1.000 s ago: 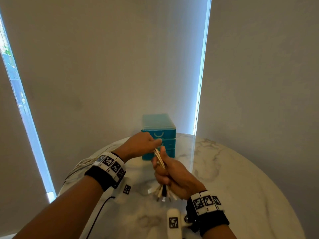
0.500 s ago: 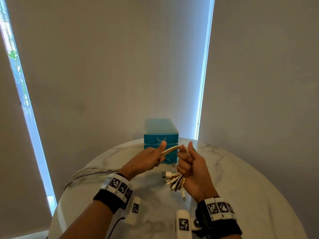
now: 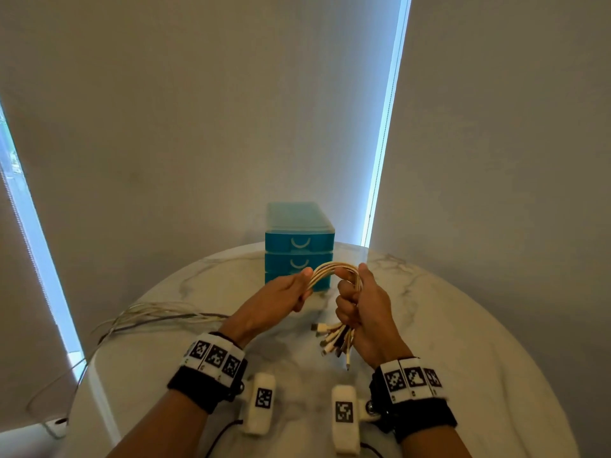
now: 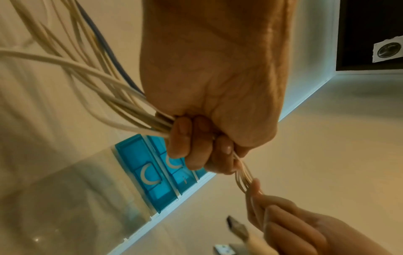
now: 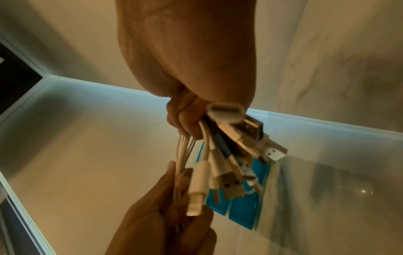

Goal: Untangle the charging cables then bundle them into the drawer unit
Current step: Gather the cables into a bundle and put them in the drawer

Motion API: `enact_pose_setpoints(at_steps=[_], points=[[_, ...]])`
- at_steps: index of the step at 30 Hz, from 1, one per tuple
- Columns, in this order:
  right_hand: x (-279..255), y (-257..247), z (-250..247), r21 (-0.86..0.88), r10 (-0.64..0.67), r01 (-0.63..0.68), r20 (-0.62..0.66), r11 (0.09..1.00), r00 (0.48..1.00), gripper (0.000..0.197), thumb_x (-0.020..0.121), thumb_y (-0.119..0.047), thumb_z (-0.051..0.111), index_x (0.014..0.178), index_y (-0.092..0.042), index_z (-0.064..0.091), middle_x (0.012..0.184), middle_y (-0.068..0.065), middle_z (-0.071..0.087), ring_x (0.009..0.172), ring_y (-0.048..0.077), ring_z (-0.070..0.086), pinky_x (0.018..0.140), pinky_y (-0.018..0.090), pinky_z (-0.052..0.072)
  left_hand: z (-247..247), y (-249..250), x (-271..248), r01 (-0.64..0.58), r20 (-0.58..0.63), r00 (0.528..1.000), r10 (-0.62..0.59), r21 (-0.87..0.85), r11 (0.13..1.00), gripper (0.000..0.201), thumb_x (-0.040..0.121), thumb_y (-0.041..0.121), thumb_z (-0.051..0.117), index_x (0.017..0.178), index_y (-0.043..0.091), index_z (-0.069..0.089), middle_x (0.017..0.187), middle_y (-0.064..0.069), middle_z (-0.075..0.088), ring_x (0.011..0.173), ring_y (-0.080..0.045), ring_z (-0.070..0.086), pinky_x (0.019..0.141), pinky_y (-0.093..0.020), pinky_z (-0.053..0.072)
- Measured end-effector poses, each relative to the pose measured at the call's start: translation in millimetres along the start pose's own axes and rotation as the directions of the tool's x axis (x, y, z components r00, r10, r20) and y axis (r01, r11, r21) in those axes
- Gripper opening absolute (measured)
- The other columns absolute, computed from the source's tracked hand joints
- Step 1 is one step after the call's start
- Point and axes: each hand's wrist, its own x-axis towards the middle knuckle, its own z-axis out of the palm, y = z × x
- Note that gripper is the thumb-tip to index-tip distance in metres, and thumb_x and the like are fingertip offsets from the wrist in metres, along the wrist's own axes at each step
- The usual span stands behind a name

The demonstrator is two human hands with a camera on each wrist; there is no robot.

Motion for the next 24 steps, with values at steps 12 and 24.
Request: enact_pose_setpoints(at_steps=[12,24], points=[[-8.6,12.3,6.7,-0.223,0.096,-0.082,0.053,0.971,0.994,0.057,0.090,-0.074,0.066,0.107,-0.022,0.084,0.058,-0.005,0.030,0.049,0.008,0.025,0.045,0.024,0.025,23.1,11.9,-0.1,-0.081,0.011,0.997,0.081,0.006,0.997,0.060,0.113,0.062,0.022,0.079,0.021,0.050,0.067,0.009,0.048,0.057,-0.001,0.041,0.067,-0.022,0.040],[-6.6,16.4,5.5,-0.286,-0.029,0.023,-0.017,0.958,0.999,0.037,0.097,-0.050,0.075,0.074,-0.021,0.072,0.053,-0.005,0.039,0.045,0.009,0.030,0.044,0.025,0.026,-8.1,42.8,18.2,0.009,0.008,1.000,-0.009,-0.052,0.999,0.028,0.108,0.032,0.054,0.135,0.027,0.059,0.130,-0.002,0.069,0.117,-0.018,0.067,0.106,-0.040,0.055]])
